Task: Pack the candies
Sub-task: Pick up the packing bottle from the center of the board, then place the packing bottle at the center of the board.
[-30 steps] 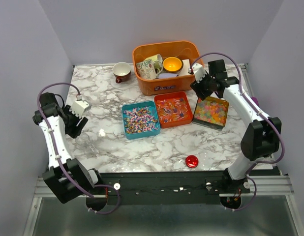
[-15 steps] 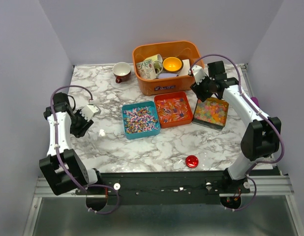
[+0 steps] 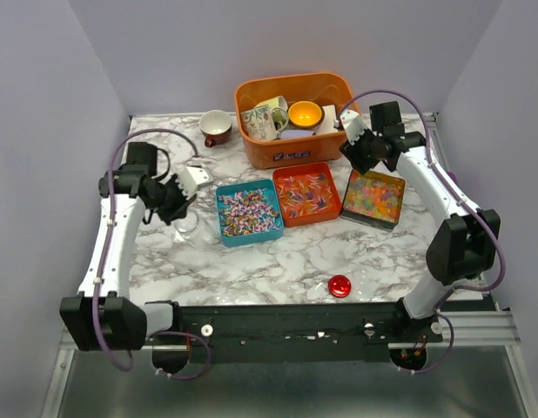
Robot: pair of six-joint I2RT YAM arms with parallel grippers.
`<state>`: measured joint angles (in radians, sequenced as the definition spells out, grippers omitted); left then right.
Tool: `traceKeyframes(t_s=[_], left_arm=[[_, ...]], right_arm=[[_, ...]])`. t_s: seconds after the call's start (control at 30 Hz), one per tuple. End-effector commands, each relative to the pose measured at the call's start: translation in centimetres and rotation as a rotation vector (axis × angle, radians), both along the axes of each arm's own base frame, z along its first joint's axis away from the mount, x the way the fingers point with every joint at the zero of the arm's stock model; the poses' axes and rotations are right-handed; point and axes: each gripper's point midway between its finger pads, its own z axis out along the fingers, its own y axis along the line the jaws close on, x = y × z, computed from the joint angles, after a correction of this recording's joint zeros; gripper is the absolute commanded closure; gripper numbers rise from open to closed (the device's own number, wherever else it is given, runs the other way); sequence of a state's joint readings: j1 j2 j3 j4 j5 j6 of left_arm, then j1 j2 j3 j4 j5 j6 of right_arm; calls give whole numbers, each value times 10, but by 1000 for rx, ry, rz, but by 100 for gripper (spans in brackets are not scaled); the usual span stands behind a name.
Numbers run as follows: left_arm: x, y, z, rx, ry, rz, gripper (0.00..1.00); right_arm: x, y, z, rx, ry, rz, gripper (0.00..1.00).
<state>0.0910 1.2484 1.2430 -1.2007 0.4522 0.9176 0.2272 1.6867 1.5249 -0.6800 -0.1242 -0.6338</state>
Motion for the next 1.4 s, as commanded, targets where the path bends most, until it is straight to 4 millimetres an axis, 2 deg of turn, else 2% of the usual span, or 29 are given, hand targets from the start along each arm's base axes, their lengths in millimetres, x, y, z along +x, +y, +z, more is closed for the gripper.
traceKeyframes(t_s=[0.0,0.07,0.1,0.17,0.2,0.23,0.27,0.3,0.33,0.43,0.47,0.5,0.57,0.6,0.67,0.8,0.87,1.07,1.1,1.13,1.23,1.37], left_arm=[[-11,-108,33,-190,39,-109,100],[-2,-132,39,-214,37,-98,100],[-9,-152,40,-228,55,-137,100],[-5,-174,40,-249,68,-92,100],[-3,-182,35,-235,77,-74,100],[-13,-198,33,-239,107,-62,100],[-10,-205,33,-234,90,-50,100],[-10,-210,29,-227,96,-42,100],[-14,-220,27,-220,94,-54,100],[-6,-232,20,-188,101,20,100],[-10,-241,18,-184,121,22,100],[-7,-245,11,-157,123,37,100],[-8,-259,14,-148,109,15,100],[-7,-264,7,-137,128,40,100],[-6,-270,0,-120,136,47,100],[-7,-278,-20,-90,181,54,100],[-9,-280,-30,-77,211,49,100],[-11,-283,-40,-48,226,28,100],[-10,-283,-40,-45,223,27,95],[-8,-285,-39,-46,216,25,83],[-5,-285,-38,-38,203,22,60],[-9,-283,-39,-43,216,15,50]], right_arm=[[-2,-31,9,7,11,-146,41],[-5,-48,4,89,65,-286,39],[-6,-70,0,112,80,-364,39],[-15,-93,-2,146,88,-479,37],[-22,-118,-5,155,96,-560,36],[-33,-132,-20,150,130,-626,28],[-43,-143,-25,170,151,-694,28],[-52,-164,-32,180,178,-763,28],[-64,-169,-47,180,224,-796,28],[-79,-194,-65,189,264,-906,27],[-79,-200,-69,194,262,-938,27],[-80,-209,-75,195,271,-970,28],[-75,-222,-77,182,252,-1001,28],[-73,-230,-80,163,249,-1017,28],[-67,-243,-87,128,239,-1035,29],[-56,-271,-86,100,200,-1080,29],[-53,-281,-93,93,201,-1088,30],[-59,-303,-109,65,225,-1122,30],[-61,-304,-113,64,234,-1129,30],[-62,-304,-113,64,234,-1127,30],[-67,-304,-121,54,240,-1131,31],[-74,-300,-134,50,284,-1137,32]])
